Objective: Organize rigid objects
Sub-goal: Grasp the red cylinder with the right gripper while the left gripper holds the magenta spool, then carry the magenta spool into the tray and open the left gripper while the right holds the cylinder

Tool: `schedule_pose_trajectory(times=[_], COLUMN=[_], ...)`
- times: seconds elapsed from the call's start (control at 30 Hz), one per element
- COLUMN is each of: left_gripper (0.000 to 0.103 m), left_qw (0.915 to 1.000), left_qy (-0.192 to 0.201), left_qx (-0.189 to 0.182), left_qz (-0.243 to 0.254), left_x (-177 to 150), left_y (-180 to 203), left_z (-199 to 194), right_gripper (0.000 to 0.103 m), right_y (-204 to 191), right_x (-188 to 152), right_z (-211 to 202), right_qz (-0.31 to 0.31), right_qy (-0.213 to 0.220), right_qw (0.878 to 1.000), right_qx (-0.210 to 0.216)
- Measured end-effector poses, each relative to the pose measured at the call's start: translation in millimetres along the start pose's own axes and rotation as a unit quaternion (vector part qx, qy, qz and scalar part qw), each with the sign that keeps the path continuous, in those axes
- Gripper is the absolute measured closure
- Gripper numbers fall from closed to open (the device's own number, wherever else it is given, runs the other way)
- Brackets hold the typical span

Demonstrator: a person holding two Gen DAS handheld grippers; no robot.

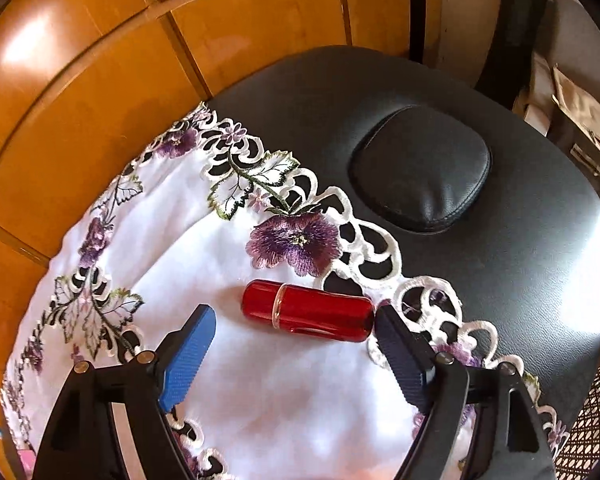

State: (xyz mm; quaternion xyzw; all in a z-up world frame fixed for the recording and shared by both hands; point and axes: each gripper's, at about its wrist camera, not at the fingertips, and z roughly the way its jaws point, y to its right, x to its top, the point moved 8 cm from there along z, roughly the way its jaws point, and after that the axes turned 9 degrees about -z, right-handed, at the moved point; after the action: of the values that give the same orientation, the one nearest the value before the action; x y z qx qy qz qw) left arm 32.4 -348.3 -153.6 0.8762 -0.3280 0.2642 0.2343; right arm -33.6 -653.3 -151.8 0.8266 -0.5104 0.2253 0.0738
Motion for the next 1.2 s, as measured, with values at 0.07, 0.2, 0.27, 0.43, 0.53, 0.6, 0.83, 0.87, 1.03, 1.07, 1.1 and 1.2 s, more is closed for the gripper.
schedule_pose_trajectory(times=[0.07,0.2,0.27,0.43,0.53,0.6,0.83,0.87,1.03,1.07,1.1,1.2], left_gripper=[0.071,0.071,0.071,0.071,0.071,0.071,0.071,0.071,0.071,0.071,0.071,0.071], left_qw=[1.0000,1.0000,1.0000,0.9999,0.9999,0.9999,0.9998,0.9998,0.9997,0.9997,0.9997,0.9997], left_qy=[0.002,0.003,0.003,0.004,0.006,0.007,0.009,0.010,0.011,0.011,0.011,0.012], left_qx=[0.003,0.005,0.005,0.007,0.008,0.008,0.013,0.013,0.017,0.017,0.018,0.018], left_qz=[0.003,0.005,0.005,0.007,0.008,0.008,0.011,0.011,0.014,0.014,0.014,0.009], left_x=[-1,-1,-1,-1,-2,-2,-2,-2,-2,-2,-2,-2], left_y=[1,0,0,0,0,0,0,1,1,2,2,2], left_z=[0,0,0,0,-1,-1,-2,-2,-2,-1,-1,-2], right_gripper=[0.020,0.025,0.027,0.027,0.027,0.027,0.027,0.027,0.027,0.027,0.027,0.027], right_y=[-4,-7,-7,-25,-62,-87,-124,-125,-129,-130,-131,-132], right_x=[1,2,4,4,-3,-13,-37,-37,-42,-42,-42,-40], right_z=[5,14,17,14,10,10,9,9,9,9,9,1], right_qz=[-0.008,-0.020,-0.021,-0.046,-0.126,-0.174,-0.262,-0.266,-0.283,-0.285,-0.284,-0.285], right_qy=[-0.003,-0.008,-0.007,-0.004,-0.002,-0.009,-0.017,-0.016,-0.013,-0.012,-0.011,0.002], right_qw=[1.000,1.000,1.000,0.998,0.991,0.982,0.961,0.960,0.956,0.955,0.956,0.955], right_qx=[-0.001,-0.012,-0.008,0.029,0.050,0.075,0.086,0.085,0.080,0.079,0.079,0.082])
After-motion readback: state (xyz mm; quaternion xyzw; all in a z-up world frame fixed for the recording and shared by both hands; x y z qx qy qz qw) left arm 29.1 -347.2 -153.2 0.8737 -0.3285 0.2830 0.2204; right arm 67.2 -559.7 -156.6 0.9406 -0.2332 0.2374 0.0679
